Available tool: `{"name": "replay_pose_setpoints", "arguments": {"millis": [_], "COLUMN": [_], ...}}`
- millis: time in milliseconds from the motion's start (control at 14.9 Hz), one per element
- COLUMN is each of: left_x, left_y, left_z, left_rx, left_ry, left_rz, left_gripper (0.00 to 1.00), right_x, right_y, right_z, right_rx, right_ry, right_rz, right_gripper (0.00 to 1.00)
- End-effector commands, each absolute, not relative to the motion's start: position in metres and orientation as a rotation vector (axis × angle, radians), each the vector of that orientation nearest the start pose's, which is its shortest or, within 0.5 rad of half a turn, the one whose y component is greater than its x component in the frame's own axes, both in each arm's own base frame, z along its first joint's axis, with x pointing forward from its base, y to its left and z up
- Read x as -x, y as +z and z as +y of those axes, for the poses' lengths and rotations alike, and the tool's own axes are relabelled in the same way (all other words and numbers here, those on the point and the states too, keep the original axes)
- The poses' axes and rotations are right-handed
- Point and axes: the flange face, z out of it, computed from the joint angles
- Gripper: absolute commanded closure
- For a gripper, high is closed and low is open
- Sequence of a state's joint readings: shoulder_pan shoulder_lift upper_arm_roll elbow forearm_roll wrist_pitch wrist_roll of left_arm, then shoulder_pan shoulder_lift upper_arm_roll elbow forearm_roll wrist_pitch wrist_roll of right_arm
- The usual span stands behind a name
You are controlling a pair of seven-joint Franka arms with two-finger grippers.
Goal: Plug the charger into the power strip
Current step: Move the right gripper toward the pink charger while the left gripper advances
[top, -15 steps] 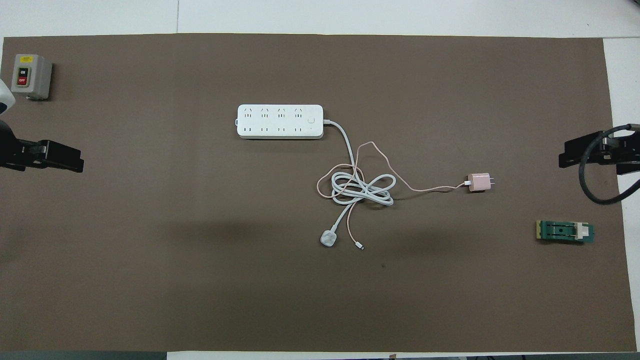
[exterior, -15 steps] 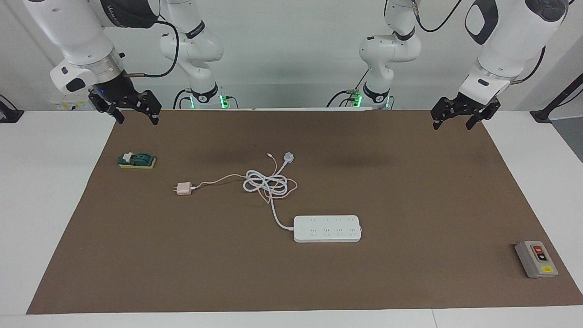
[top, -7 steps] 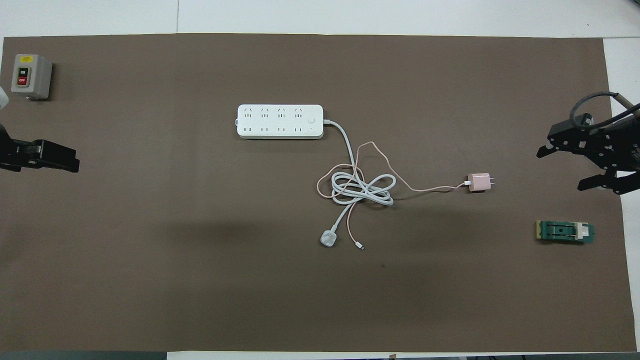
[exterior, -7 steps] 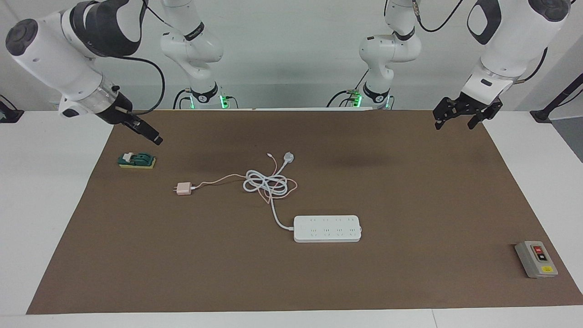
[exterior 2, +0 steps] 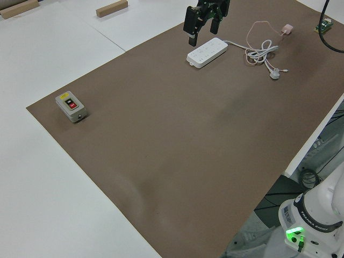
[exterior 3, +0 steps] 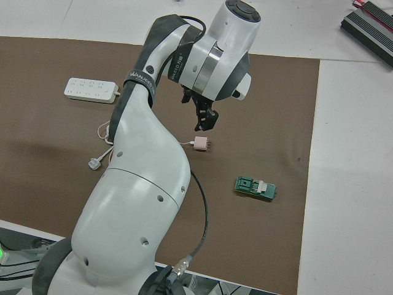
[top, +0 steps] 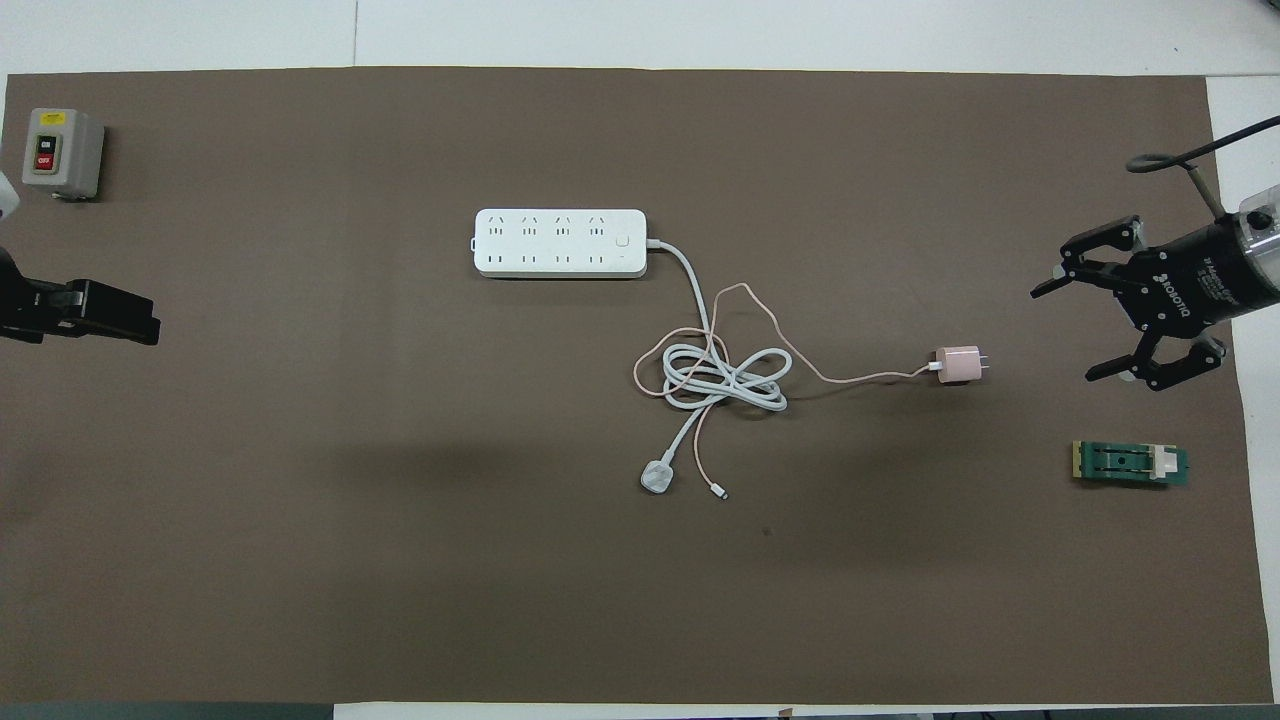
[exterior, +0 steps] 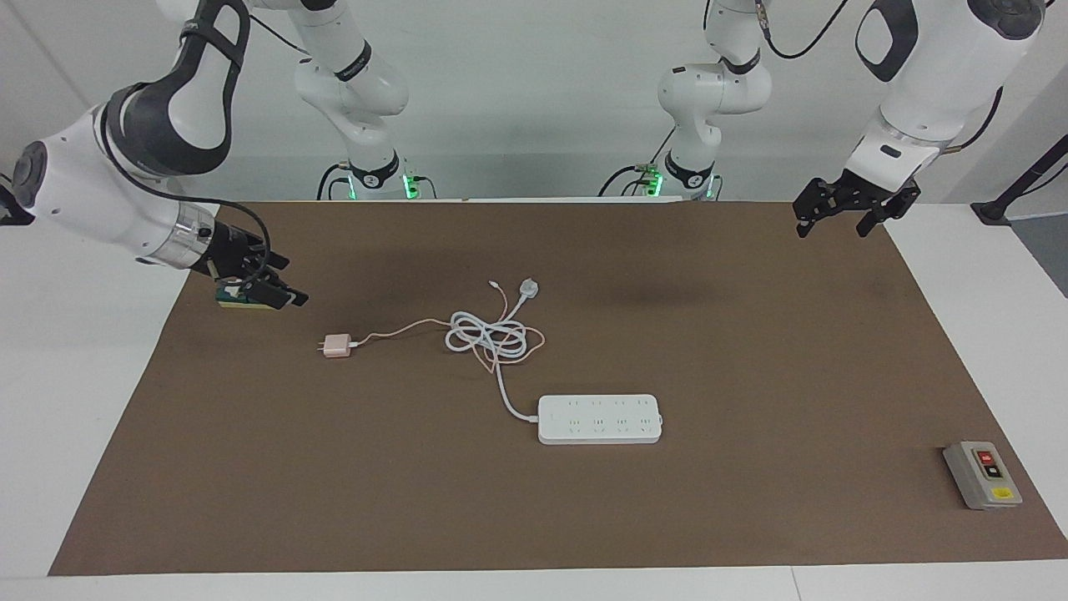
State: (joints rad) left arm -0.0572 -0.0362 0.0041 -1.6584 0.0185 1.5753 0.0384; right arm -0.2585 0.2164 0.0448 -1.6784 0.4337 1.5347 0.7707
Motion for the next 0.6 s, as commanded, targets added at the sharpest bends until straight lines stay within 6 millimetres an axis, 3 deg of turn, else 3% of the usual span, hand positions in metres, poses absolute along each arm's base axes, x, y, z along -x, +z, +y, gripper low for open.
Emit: {"name": "replay_pose_setpoints", "arguments": {"millis": [0, 269, 403, 537], "left_x": [-0.533, -0.530, -0.527, -0.519], "left_y": [0.603, 0.606, 0.607, 0.594], "left_z": [-0.026, -0.032, -0.034, -0.024], "left_rx": [3.100, 3.109, 3.201, 3.354], "left_ry": [0.076, 0.086, 0.083, 0.111], "left_rz": [0.163, 0.194, 0.175, 0.158], "left_gripper": [0.00, 0.00, 0.00, 0.00], "right_x": [-0.590, -0.601, -0.600, -0.599], "right_y": [0.432, 0.379, 0.359, 0.339], "right_z": [-0.092, -0.115, -0.115, -0.109], "right_rx": [2.237, 1.980, 1.941, 1.872], "right_ry": [0.713, 0.790, 0.767, 0.792], "right_rz": [1.434, 1.554, 1.595, 1.621], "right_gripper": [0.00, 0.00, 0.00, 0.00]}}
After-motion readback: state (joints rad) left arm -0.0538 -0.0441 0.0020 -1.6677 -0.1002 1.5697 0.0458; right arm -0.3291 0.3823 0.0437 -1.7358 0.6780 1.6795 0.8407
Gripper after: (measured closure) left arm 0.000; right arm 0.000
